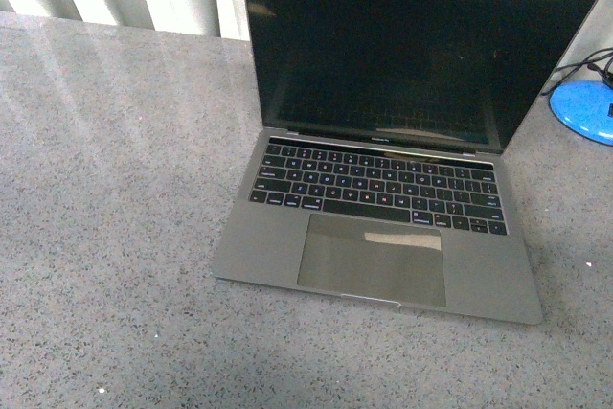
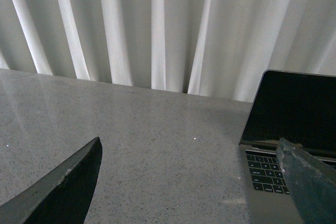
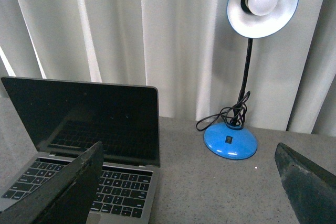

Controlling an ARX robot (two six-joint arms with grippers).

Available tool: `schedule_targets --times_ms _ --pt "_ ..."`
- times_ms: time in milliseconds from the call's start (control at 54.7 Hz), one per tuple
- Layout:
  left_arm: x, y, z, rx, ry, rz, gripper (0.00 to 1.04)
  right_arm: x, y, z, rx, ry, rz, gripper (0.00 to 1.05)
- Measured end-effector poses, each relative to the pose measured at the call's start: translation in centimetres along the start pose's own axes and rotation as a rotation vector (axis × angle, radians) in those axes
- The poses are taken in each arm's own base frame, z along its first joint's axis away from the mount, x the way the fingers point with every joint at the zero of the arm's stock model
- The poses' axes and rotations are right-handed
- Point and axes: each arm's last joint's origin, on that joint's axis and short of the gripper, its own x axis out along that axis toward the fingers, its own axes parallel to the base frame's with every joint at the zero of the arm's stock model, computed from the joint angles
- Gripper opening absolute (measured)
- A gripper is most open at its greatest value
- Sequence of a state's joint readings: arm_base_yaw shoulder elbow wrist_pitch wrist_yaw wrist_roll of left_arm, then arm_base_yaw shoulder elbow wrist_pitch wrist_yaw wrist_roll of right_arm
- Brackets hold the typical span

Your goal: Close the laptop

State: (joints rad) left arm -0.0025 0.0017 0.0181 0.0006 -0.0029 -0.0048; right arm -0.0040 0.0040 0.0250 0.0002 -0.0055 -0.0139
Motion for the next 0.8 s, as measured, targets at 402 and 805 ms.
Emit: schedule_targets --times_ms 402,805 --pt "0.00 0.00 0.00 0.000 0.000 0.000 0.98 0.00 0.00 0.00 0.000 0.000 0.000 0.95" --pt "0.00 0.00 0.00 0.000 0.000 0.000 0.98 0.00 0.00 0.00 0.000 0.000 0.000 0.95"
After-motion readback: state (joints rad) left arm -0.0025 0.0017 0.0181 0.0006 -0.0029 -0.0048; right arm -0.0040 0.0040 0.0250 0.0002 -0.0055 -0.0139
